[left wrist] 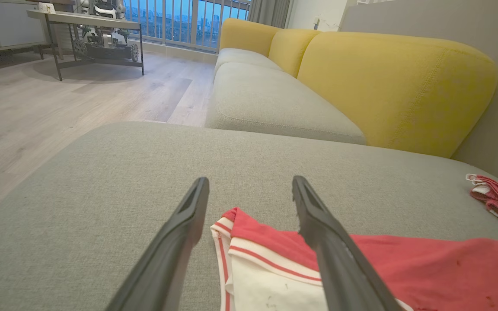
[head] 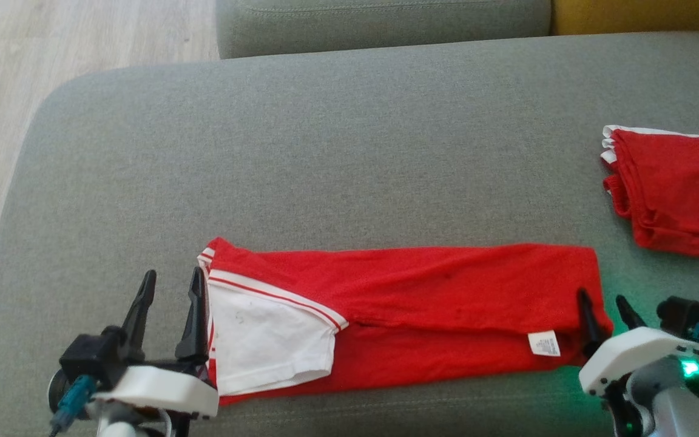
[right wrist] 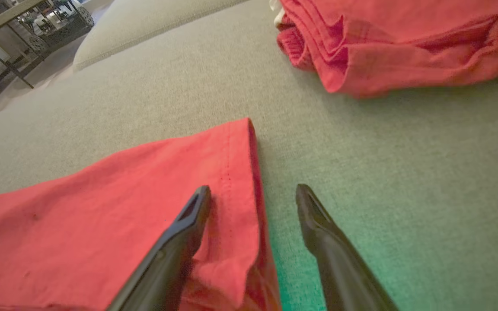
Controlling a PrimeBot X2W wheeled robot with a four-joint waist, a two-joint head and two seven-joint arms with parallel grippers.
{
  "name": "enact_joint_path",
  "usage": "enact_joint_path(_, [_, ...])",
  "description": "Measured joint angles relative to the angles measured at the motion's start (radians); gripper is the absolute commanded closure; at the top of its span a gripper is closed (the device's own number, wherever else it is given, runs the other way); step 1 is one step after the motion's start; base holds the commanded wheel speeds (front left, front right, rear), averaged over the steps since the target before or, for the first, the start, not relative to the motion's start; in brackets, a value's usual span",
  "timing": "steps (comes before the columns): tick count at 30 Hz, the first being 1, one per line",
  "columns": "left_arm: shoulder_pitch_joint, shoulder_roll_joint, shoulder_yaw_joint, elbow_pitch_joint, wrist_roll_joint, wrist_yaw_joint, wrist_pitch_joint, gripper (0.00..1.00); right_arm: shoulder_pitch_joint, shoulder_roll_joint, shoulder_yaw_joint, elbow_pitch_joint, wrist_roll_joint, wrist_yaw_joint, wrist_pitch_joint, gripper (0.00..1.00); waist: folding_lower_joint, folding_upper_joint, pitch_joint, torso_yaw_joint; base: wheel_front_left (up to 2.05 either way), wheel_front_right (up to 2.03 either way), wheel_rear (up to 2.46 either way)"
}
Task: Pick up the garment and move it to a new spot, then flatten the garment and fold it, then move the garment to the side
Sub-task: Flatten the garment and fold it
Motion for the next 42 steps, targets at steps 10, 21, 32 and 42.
enact_joint_path(10, [-0.002,-0.001,0.005,0.003,0.017,-0.009,0.0,0.0,-0.041,0.0,0.017,0.115,0.0,0.0,0.014,0.0,-0.0001,0.0,0.008,-0.002,0.0,0.0,0.0])
enact_joint_path(21, [-0.02,-0.003,0.029,0.005,0.026,-0.017,0.0,0.0,-0.081,-0.001,0.059,0.173,0.004,0.0,-0.013,1.0,-0.0002,0.0,0.01,-0.004,0.0,0.0,0.0])
enact_joint_path(32, [-0.018,-0.006,0.033,0.007,0.026,-0.017,0.0,0.0,-0.105,-0.026,-0.064,0.137,-0.134,0.0,0.005,1.0,-0.0002,0.0,-0.019,-0.015,0.0,0.0,0.0])
enact_joint_path(42, [-0.006,-0.007,0.034,0.005,0.026,-0.007,0.0,0.0,-0.12,-0.059,-0.096,0.099,-0.212,0.0,0.063,1.0,-0.0002,0.0,-0.058,-0.012,0.0,0.0,0.0])
